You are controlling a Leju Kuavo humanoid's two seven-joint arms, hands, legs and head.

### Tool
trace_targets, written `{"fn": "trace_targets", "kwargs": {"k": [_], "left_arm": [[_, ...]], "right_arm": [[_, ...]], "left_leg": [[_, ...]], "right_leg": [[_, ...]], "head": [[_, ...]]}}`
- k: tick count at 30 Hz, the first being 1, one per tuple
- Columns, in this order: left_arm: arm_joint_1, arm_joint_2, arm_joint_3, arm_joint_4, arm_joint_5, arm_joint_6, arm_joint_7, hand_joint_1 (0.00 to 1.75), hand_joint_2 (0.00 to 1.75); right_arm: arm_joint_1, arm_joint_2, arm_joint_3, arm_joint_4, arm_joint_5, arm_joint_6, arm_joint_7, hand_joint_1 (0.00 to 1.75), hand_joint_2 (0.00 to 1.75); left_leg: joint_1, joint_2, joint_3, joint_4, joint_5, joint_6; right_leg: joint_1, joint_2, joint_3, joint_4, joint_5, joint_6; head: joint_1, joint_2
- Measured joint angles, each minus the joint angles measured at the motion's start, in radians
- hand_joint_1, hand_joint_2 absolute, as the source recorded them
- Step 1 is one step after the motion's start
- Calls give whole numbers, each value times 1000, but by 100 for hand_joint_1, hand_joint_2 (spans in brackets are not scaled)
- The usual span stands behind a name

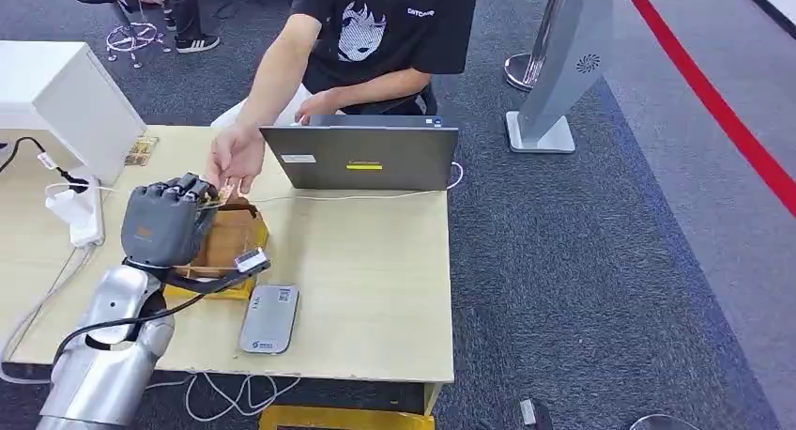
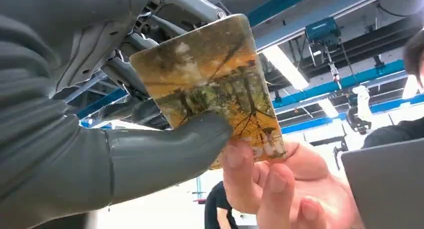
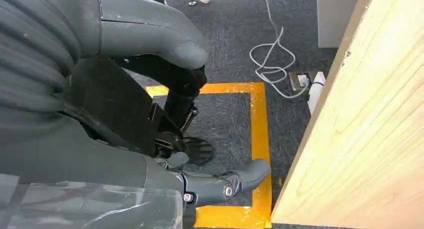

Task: Pass the card to the sensor for recognition and then transmit it.

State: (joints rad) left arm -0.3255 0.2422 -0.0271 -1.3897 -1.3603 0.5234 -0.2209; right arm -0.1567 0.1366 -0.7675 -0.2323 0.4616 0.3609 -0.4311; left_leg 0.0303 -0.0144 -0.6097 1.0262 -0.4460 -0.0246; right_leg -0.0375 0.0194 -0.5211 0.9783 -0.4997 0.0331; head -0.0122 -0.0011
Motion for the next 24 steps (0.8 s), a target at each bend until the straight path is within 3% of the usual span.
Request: {"fn": "trace_targets", "kwargs": {"k": [7,18,24], "left_arm": [[21,-4,21,-6,11,8,-23,0,175],[97,-52,30,-79,40,5,-69,0,175],[147,-71,28,-95,30,-40,-106,0,175]], "right_arm": [[0,1,0,0,-4,-2,-2,0,175],[3,1,0,0,-12,-2,-12,0,175],[7,0,-2,0,-23,-5,-17,0,175]], "left_leg": [[0,0,0,0,0,0],[0,0,0,0,0,0],[0,0,0,0,0,0]], "right_leg": [[0,0,0,0,0,0],[0,0,0,0,0,0],[0,0,-1,0,0,0]], "head": [[0,0],[0,0],[0,0]]}}
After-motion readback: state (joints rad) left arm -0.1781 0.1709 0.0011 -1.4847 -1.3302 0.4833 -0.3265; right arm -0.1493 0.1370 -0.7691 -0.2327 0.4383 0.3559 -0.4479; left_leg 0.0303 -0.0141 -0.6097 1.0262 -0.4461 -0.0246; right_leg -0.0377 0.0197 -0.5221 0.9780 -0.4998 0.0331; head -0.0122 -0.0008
